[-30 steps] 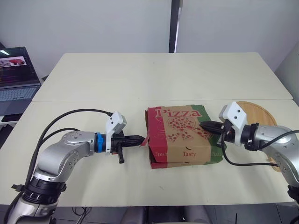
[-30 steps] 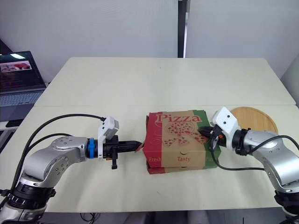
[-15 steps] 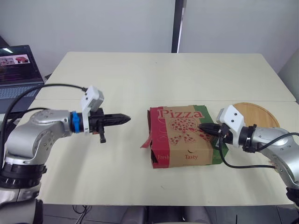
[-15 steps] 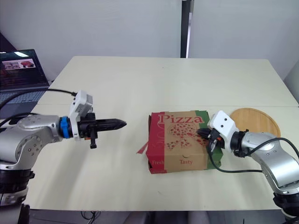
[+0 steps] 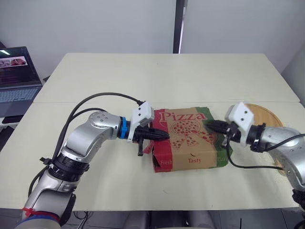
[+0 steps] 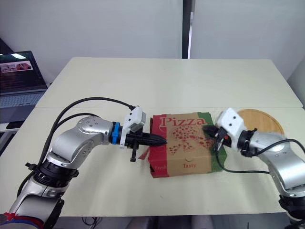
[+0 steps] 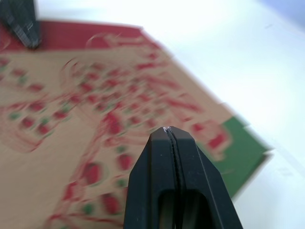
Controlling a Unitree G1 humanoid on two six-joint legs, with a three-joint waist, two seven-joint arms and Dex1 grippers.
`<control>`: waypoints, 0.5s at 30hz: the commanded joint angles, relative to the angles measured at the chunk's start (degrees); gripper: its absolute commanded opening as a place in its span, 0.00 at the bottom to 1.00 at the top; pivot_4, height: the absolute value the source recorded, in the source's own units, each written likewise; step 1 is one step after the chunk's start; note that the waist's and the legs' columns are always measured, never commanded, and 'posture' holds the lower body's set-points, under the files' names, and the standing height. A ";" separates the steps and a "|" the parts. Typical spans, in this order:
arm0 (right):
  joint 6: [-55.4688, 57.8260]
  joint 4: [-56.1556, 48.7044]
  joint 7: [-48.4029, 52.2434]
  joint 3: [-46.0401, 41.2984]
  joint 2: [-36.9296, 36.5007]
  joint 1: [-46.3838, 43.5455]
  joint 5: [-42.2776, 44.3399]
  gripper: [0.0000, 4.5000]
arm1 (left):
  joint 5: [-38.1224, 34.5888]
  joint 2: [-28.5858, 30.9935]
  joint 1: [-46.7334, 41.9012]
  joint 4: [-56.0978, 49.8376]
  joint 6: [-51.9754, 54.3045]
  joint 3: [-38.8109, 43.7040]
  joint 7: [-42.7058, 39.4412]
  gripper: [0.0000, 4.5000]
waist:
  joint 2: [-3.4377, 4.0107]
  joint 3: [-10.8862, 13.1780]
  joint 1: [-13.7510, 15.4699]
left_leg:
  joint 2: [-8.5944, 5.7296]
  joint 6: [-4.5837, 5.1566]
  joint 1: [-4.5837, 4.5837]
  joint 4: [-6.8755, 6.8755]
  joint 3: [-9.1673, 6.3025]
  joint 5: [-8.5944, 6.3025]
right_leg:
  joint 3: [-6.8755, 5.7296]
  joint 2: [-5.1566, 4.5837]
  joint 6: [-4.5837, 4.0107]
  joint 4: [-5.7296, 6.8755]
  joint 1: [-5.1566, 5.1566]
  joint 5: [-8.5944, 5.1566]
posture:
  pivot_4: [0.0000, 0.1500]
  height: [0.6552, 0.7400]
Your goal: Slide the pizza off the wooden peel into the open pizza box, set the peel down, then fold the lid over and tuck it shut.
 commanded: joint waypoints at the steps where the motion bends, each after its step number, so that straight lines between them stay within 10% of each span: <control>1: -4.35 0.97 1.89 -7.97 -3.29 3.78 -0.98 0.00 | 0.65 0.19 -0.81 -0.51 -1.13 0.58 -1.14 0.00 | -0.01 0.00 0.38 | 0.00 0.00 -0.01 0.00 -0.01 0.00 | -0.01 0.00 0.00 -0.01 0.00 0.00 | 1.00 1.00; 15: -6.62 -0.79 13.11 -9.32 -8.92 19.77 0.91 0.00 | 1.74 -1.19 -1.35 -0.41 -1.87 0.61 -1.82 0.00 | -0.03 0.02 -0.30 | 0.04 0.01 0.06 0.03 0.03 0.00 | 0.01 0.02 0.02 0.06 0.07 -0.01 | 1.00 1.00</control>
